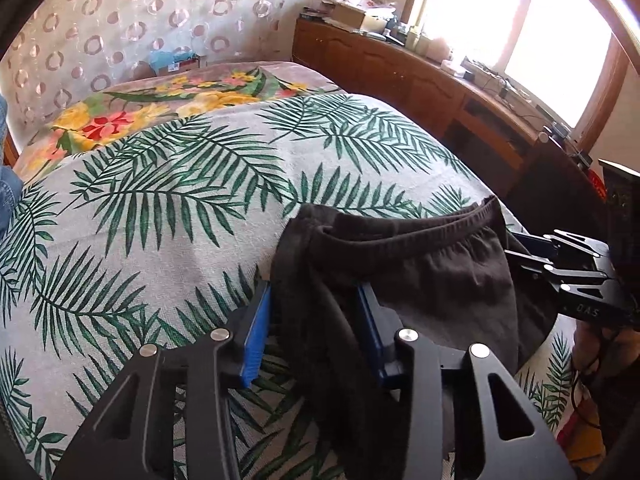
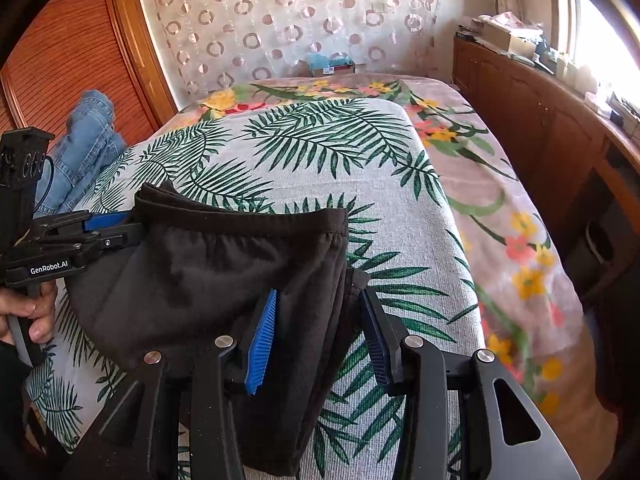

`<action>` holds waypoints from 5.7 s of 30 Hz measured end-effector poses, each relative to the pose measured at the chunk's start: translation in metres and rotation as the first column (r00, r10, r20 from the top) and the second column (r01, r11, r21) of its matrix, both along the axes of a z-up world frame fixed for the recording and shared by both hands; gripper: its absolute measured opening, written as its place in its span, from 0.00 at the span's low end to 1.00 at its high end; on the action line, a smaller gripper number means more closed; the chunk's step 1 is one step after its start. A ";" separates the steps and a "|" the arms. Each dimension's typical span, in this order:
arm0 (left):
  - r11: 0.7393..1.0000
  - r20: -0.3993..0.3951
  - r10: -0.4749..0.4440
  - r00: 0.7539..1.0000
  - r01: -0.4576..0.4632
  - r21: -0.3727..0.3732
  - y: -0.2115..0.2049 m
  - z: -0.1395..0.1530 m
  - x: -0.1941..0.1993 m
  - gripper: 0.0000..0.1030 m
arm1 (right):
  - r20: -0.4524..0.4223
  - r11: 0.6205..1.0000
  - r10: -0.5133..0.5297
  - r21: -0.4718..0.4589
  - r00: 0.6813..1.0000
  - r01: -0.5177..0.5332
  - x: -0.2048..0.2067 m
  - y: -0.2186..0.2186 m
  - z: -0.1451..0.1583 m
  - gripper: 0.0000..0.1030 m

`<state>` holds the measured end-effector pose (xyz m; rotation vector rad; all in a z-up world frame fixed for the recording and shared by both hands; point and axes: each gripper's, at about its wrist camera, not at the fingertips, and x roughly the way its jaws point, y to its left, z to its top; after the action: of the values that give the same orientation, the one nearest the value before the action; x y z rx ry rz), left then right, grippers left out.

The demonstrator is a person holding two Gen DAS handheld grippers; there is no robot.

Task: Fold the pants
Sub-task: 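Close both grippers on the folded shorts edge and lift it, then carry the folded black shorts with both grippers toward the blue jeans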

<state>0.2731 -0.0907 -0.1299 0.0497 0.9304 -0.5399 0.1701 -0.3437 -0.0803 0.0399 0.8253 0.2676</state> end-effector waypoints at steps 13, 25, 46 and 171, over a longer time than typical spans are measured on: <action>1.000 0.029 0.004 1.000 -0.004 0.005 -0.001 0.010 -0.015 0.16 | -0.015 0.998 0.042 0.055 0.999 -0.041 -0.002 -0.002 0.002 0.13; 1.000 0.119 -0.002 0.993 0.002 0.006 0.007 0.039 -0.043 0.15 | 0.059 0.995 0.069 0.063 0.996 -0.073 -0.023 0.008 0.021 0.12; 0.998 0.203 0.058 0.977 -0.055 -0.022 0.061 0.071 -0.091 0.14 | 0.135 0.976 0.189 0.081 0.973 -0.201 -0.055 0.042 0.047 0.12; 0.800 0.260 0.599 0.757 -0.581 -0.149 0.316 0.090 -0.059 0.17 | 0.253 0.665 0.743 -0.392 0.620 -0.636 0.196 0.359 0.121 0.12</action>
<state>0.2136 0.2253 -0.0395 -0.2128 0.5840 0.0403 0.3660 0.0149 0.0411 -0.6013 0.4212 0.8820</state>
